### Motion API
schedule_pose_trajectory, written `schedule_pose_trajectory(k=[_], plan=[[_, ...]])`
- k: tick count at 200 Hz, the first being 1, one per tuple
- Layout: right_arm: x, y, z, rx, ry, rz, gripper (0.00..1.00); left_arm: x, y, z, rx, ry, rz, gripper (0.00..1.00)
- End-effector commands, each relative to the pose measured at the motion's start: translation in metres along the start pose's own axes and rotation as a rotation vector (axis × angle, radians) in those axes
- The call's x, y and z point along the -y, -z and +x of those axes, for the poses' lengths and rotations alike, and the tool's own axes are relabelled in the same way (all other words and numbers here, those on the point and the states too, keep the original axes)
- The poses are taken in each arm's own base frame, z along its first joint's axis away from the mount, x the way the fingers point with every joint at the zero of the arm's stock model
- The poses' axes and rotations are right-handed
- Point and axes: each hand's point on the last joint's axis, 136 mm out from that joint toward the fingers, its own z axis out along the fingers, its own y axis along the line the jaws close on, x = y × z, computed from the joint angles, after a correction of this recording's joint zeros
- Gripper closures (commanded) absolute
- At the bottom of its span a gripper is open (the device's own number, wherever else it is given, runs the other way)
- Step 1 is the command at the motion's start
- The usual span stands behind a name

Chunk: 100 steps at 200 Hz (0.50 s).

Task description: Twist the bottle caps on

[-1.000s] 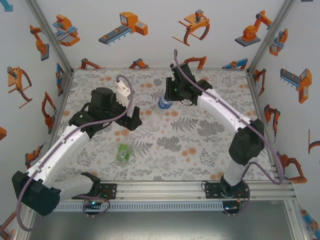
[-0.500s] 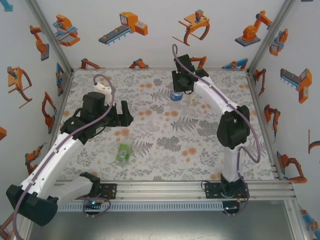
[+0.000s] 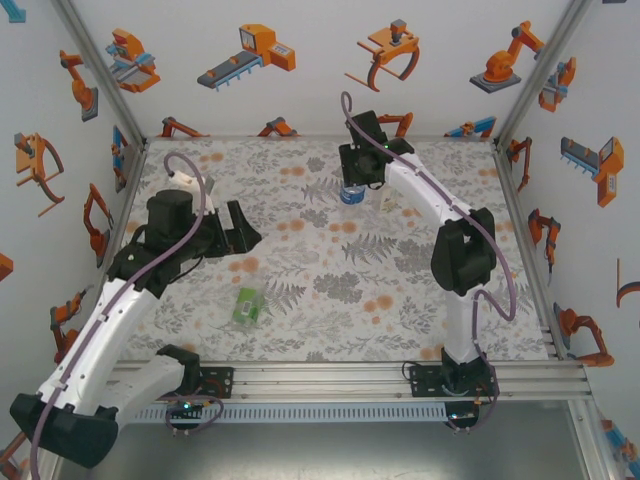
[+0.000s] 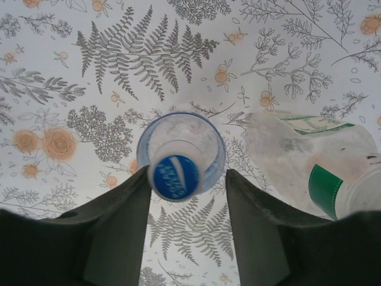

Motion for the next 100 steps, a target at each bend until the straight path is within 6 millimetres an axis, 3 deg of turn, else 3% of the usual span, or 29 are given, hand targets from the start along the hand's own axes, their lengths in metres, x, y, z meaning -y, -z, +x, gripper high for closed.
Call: schedule_pose_trajectory(k=[1,49,100], plan=[[-0.003,0.003,-0.007,0.016,0.009,-0.014,0.46,0.005,0.003,0.003,0.014,0.005,0.077,0.03],[-0.007,0.038,-0.028,0.09,-0.018,-0.054,0.43,-0.029,-0.01,0.023,-0.142,0.039,-0.095,0.03],[-0.015,0.083,-0.03,0.173,-0.063,-0.149,0.42,-0.024,-0.023,0.049,-0.227,0.058,-0.026,0.03]])
